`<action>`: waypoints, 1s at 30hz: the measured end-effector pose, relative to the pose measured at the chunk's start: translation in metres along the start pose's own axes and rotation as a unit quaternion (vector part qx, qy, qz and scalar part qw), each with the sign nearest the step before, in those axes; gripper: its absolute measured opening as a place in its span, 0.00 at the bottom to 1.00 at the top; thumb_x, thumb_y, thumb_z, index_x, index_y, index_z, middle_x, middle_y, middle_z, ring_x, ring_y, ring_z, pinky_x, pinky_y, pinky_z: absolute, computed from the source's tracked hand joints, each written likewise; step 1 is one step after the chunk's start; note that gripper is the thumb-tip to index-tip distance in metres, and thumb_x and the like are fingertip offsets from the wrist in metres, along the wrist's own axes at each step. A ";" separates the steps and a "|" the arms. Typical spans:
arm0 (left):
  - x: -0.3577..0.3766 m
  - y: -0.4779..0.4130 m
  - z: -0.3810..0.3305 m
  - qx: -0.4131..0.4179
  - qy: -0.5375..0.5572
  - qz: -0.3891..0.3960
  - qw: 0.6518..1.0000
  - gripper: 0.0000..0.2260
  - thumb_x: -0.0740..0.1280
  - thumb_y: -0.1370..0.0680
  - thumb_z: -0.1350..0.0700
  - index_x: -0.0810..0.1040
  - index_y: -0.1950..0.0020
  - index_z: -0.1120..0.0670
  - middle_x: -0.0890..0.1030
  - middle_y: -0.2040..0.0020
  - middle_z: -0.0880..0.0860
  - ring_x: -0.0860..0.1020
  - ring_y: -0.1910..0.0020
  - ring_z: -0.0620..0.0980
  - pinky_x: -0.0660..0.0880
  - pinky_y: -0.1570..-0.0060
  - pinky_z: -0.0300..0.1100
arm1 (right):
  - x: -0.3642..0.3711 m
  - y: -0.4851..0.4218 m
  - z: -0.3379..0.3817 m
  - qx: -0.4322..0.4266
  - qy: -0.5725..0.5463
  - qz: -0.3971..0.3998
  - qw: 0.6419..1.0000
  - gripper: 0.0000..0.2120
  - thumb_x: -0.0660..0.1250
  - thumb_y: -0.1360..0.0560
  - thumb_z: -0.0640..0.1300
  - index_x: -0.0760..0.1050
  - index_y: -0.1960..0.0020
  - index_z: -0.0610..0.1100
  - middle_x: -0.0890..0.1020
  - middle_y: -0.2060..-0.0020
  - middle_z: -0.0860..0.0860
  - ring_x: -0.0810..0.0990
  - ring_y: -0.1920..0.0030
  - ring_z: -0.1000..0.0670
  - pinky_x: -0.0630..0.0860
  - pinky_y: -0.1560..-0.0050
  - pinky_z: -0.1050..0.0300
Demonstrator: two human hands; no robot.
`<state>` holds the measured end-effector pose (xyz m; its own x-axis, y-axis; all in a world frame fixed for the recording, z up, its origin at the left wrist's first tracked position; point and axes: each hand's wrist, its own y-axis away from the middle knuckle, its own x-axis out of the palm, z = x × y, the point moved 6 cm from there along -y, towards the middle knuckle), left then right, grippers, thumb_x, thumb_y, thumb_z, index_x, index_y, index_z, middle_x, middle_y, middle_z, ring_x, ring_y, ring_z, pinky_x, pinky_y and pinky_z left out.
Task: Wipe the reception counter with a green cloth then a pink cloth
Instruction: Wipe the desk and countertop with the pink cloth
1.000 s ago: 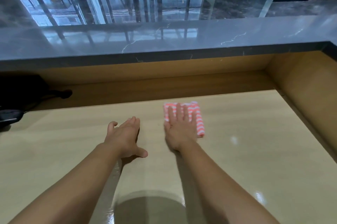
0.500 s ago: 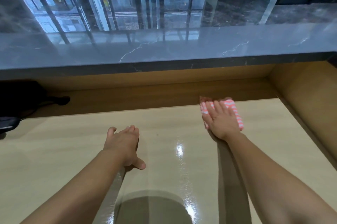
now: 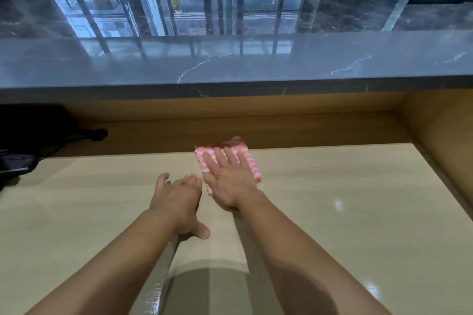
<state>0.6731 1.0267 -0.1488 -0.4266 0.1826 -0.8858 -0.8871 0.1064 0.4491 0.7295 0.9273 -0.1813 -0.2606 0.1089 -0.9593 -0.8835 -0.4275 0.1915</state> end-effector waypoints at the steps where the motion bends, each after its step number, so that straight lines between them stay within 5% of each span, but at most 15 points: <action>1: -0.002 0.000 -0.001 0.006 -0.003 -0.005 1.000 0.43 0.71 0.39 0.29 0.64 0.31 0.51 0.66 0.27 0.49 0.65 0.28 0.49 0.43 0.28 0.56 | -0.003 0.001 -0.009 -0.016 -0.004 0.005 1.000 0.26 0.43 0.17 0.57 0.43 0.21 0.55 0.45 0.21 0.52 0.42 0.22 0.49 0.37 0.25 0.47; 7: -0.029 -0.010 0.009 0.003 0.017 -0.061 0.998 0.35 0.64 0.39 0.24 0.75 0.41 0.46 0.79 0.49 0.44 0.72 0.39 0.47 0.44 0.29 0.58 | -0.028 0.023 -0.118 0.120 0.027 -0.005 0.992 0.22 0.43 0.18 0.59 0.62 0.27 0.55 0.69 0.32 0.48 0.64 0.32 0.44 0.50 0.28 0.43; 10: -0.037 -0.019 0.018 0.003 0.020 -0.081 0.997 0.39 0.64 0.39 0.24 0.72 0.34 0.46 0.75 0.36 0.45 0.66 0.31 0.47 0.42 0.28 0.59 | -0.039 0.032 -0.167 0.229 0.019 0.017 0.973 0.23 0.43 0.18 0.59 0.70 0.34 0.52 0.72 0.33 0.45 0.64 0.32 0.41 0.48 0.29 0.41; 12: -0.033 -0.023 0.027 0.000 0.014 -0.061 0.998 0.47 0.65 0.39 0.24 0.63 0.26 0.47 0.63 0.24 0.47 0.57 0.24 0.47 0.40 0.28 0.59 | -0.044 0.035 -0.185 0.291 0.014 0.016 0.956 0.23 0.44 0.18 0.56 0.73 0.36 0.50 0.73 0.33 0.43 0.64 0.31 0.40 0.47 0.28 0.40; 15: -0.023 -0.027 0.040 -0.006 0.017 -0.024 1.000 0.52 0.65 0.39 0.24 0.55 0.23 0.50 0.55 0.21 0.48 0.53 0.23 0.46 0.40 0.27 0.57 | -0.048 0.029 -0.176 0.342 0.017 0.010 0.939 0.21 0.47 0.19 0.53 0.76 0.39 0.50 0.75 0.35 0.44 0.65 0.31 0.39 0.47 0.27 0.39; 20: -0.013 -0.028 0.046 0.002 0.035 -0.024 0.999 0.49 0.68 0.40 0.25 0.60 0.27 0.50 0.57 0.22 0.47 0.56 0.24 0.45 0.44 0.27 0.55 | -0.038 -0.016 -0.081 0.231 0.048 0.015 0.972 0.16 0.53 0.21 0.52 0.78 0.44 0.52 0.80 0.41 0.49 0.75 0.40 0.39 0.63 0.39 0.45; 25: -0.008 -0.029 0.048 0.002 0.031 -0.012 0.999 0.52 0.67 0.39 0.25 0.56 0.24 0.51 0.53 0.21 0.49 0.52 0.22 0.45 0.43 0.27 0.55 | -0.018 -0.046 0.016 0.061 -0.015 -0.001 0.998 0.19 0.47 0.18 0.56 0.70 0.36 0.51 0.77 0.39 0.46 0.73 0.40 0.41 0.62 0.42 0.46; 30: -0.010 -0.028 0.050 0.002 0.029 -0.010 1.000 0.53 0.67 0.39 0.25 0.54 0.23 0.52 0.52 0.21 0.49 0.52 0.23 0.46 0.42 0.27 0.55 | -0.027 -0.033 -0.031 0.075 -0.029 0.028 0.996 0.22 0.45 0.19 0.61 0.70 0.34 0.55 0.76 0.35 0.46 0.73 0.36 0.43 0.63 0.38 0.47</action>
<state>0.7111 1.0704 -0.1473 -0.4184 0.1238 -0.8998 -0.8947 0.1141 0.4318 0.7777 0.9101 -0.1683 -0.3295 0.1414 -0.9335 -0.9141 -0.2951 0.2779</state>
